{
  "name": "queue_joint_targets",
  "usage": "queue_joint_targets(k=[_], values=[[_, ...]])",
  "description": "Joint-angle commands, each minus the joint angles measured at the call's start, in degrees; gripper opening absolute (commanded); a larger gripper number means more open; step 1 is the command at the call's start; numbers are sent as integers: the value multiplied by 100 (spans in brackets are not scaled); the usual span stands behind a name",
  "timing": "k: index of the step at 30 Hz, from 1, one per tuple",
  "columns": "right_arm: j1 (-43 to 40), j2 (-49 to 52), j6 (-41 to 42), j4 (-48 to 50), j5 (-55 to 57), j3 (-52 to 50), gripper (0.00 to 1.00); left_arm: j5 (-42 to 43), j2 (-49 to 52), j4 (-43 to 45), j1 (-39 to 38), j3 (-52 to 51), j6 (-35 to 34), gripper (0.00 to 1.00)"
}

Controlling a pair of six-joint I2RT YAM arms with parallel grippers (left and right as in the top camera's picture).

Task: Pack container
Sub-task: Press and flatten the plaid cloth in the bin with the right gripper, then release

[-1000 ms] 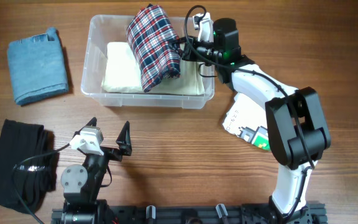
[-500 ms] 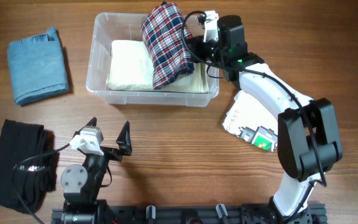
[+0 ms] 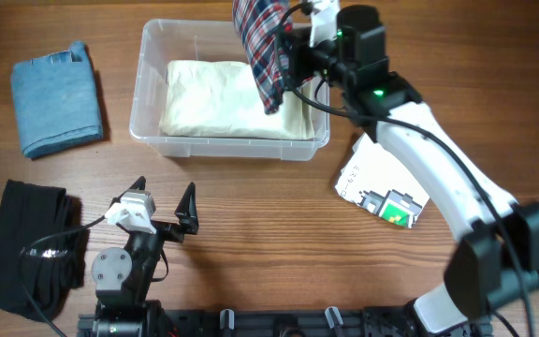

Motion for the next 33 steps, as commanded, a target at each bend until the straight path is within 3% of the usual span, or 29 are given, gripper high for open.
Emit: queue_joint_targets(k=[1,5,9,11,19,23,29,33], values=[[39,-402,-195,-466,1040,302,4,68,-13,-22,42,-24,-52,100],[960,-382,-1172,-592,3585,306,4,70,-13,-22,42,-24,-50,100],[1408,-136,-1307,-640,4717,306,4,68,-13,-20,42,-24,-50,100],[1421,76,-1300,-765,4916,306,4,68,-13,-22,42,-24,-50,100],[1443,238,-2623,-557,5748,367,4,68,-13,-22,42,-24,-50,100],[1443,236,-3095,-640,6317,887,4,70,-13,-22,42,-24,-50,100],[1443,238,-3064,-1082,7051,986,4,68,-13,-22,42,-24,-50,100],[1456,297,-2444,-1580,6113,986,4,68,-13,-22,42,-24,-52,100]])
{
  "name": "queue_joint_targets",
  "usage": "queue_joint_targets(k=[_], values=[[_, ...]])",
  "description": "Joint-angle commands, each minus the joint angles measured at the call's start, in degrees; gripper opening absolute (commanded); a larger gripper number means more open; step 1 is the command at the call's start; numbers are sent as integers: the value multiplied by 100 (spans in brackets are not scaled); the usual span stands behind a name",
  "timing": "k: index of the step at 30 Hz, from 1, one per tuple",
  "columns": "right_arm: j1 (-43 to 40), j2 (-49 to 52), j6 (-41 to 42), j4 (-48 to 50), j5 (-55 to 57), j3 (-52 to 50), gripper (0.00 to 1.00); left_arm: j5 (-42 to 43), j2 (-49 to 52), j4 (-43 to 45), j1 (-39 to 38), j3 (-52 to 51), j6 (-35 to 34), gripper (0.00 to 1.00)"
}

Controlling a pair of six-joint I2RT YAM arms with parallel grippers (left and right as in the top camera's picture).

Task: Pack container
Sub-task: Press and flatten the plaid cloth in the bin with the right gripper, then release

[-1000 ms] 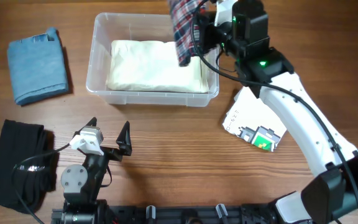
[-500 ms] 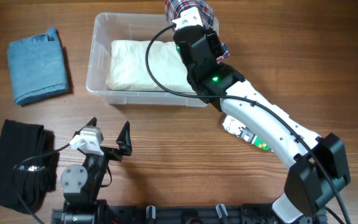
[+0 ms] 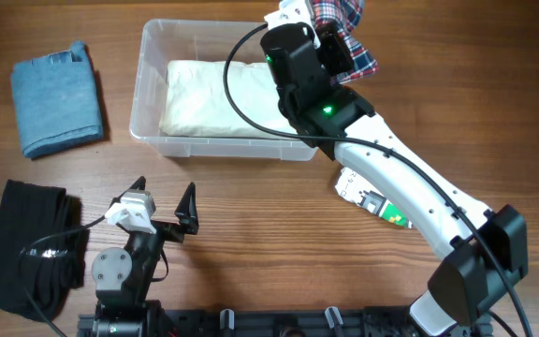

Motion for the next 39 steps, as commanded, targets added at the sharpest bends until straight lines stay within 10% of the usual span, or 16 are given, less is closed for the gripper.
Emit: queue_joint_targets(k=[1,11,14,18,24,28,39], values=[[2,52,776,-284,-728,197,4,68,-13,-22,42,-24,-52,100],[420,887,1462,33,-2218,197,6,68,-13,-22,42,-24,-52,100],[564,905,1676,431,-3161,197,59,70,-13,-22,42,-24,-50,100],[568,905,1665,584,-3467,197,88,68,-13,-22,42,-24,-50,100],[404,839,1633,761,-3464,197,76,68,-13,-22,42,-24,-50,100],[55,870,2081,839,-3467,197,6,68,-13,-22,42,-24,-50,100],[-223,1963,2277,1528,-4009,197,4,68,-13,-22,42,-24,-50,100]])
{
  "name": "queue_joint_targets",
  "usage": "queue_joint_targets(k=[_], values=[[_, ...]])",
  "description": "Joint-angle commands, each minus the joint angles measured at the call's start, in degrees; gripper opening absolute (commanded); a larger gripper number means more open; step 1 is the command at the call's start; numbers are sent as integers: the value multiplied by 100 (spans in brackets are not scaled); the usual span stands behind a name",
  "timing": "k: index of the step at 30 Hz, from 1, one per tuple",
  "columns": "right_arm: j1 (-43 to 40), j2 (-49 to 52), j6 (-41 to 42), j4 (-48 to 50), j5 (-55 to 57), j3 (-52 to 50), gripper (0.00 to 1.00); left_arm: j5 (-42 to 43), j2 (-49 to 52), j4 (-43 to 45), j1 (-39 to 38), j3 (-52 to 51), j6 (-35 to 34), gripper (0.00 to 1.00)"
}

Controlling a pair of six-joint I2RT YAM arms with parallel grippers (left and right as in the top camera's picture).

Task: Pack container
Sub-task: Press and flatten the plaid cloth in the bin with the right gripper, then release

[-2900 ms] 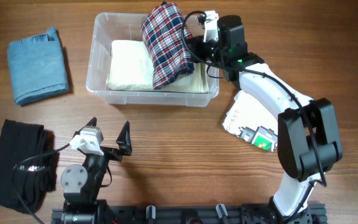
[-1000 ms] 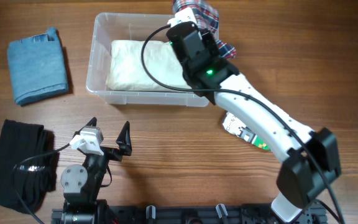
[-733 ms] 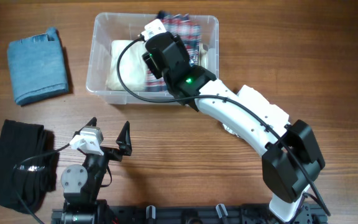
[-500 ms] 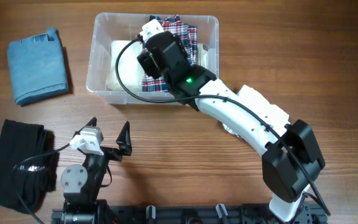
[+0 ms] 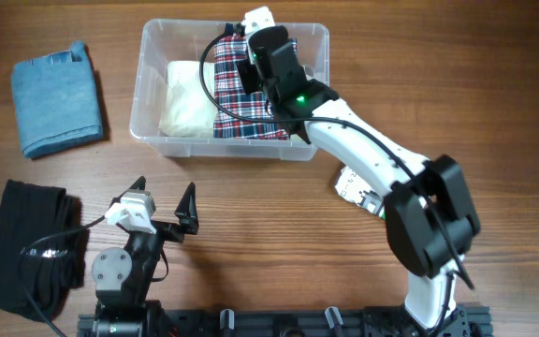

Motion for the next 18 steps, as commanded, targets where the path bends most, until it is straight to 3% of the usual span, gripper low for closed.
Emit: queue_joint_targets(k=[1,6,18], values=[[-42,461,101,81,-52,90,4,68,-13,-20,42,-24,-50,100],[-514,763,387,48,-835,90,4,68,-13,-20,42,-24,-50,100],[-503,866,374,-214,-1058,90,4,68,-13,-20,42,-24,-50,100]])
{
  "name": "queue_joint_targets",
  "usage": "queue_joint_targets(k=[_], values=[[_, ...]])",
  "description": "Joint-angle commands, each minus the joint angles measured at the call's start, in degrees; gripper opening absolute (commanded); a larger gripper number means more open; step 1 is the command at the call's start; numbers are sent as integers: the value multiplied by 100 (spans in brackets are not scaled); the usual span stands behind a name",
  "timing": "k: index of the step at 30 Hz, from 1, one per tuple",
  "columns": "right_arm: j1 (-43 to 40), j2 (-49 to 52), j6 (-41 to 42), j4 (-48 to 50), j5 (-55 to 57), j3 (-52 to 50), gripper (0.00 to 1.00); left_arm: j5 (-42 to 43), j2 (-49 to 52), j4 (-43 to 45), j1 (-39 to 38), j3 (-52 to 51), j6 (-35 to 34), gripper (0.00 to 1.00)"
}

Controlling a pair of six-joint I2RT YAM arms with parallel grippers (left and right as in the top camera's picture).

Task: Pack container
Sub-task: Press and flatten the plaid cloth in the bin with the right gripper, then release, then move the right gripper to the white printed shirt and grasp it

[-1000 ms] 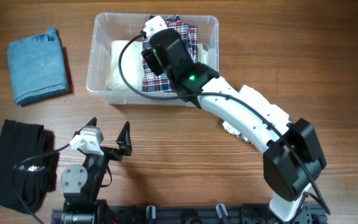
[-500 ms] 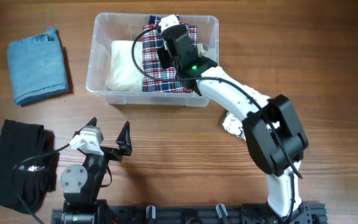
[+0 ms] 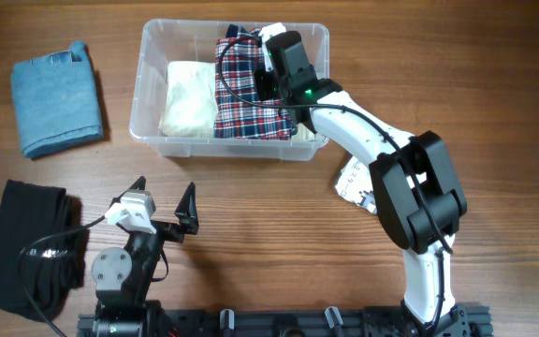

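A clear plastic container (image 3: 150, 84) stands at the back middle of the table. A folded cream cloth (image 3: 187, 98) lies inside it. A red, blue and white plaid cloth (image 3: 243, 103) is spread over the cream cloth's right part. My right gripper (image 3: 271, 70) is low inside the container, over the plaid cloth's far right end. Its fingertips are hidden under the wrist. My left gripper (image 3: 164, 197) rests open near the front edge, holding nothing.
A folded blue cloth (image 3: 56, 98) lies at the back left and a black cloth (image 3: 26, 248) at the front left. A white packet with a green label (image 3: 371, 183) lies right of the container, partly under my right arm.
My right gripper has shifted a little to the right inside the container. The plaid cloth still lies on the cream cloth, its far edge now bunched near the back wall. The left arm is unchanged.
The plaid cloth first hung from my right gripper over the container's back right part. Then it was held up beyond the back right corner. Later it lay spread over the cream cloth inside the container, where it lies now. The left arm never moved.
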Motion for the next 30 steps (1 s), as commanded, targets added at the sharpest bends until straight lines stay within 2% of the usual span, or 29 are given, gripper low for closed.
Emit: queue_joint_targets(k=[1,9,12,15,18,21,25,30], values=[[15,302,96,-181,-225,90,4,68,-13,-22,42,-24,-50,100],[48,356,57,-282,-262,103,4,68,-13,-22,42,-24,-50,100],[48,-173,55,-435,-260,396,4,68,-13,-22,42,-24,-50,100],[44,-1021,55,-636,-254,531,21,68,-13,-22,42,-24,-50,100],[-131,-2083,57,-1613,-170,531,24,68,-13,-22,42,-24,-50,100],[-505,-2872,52,-3095,-87,531,33,68,-13,-22,42,-24,-50,100],[-1617,-3379,-114,-4771,-90,529,55,68,-13,-22,42,-24,-52,100],[-2590,-3379,-240,-5370,-341,387,62,68,-13,-22,42,-24,-50,100]])
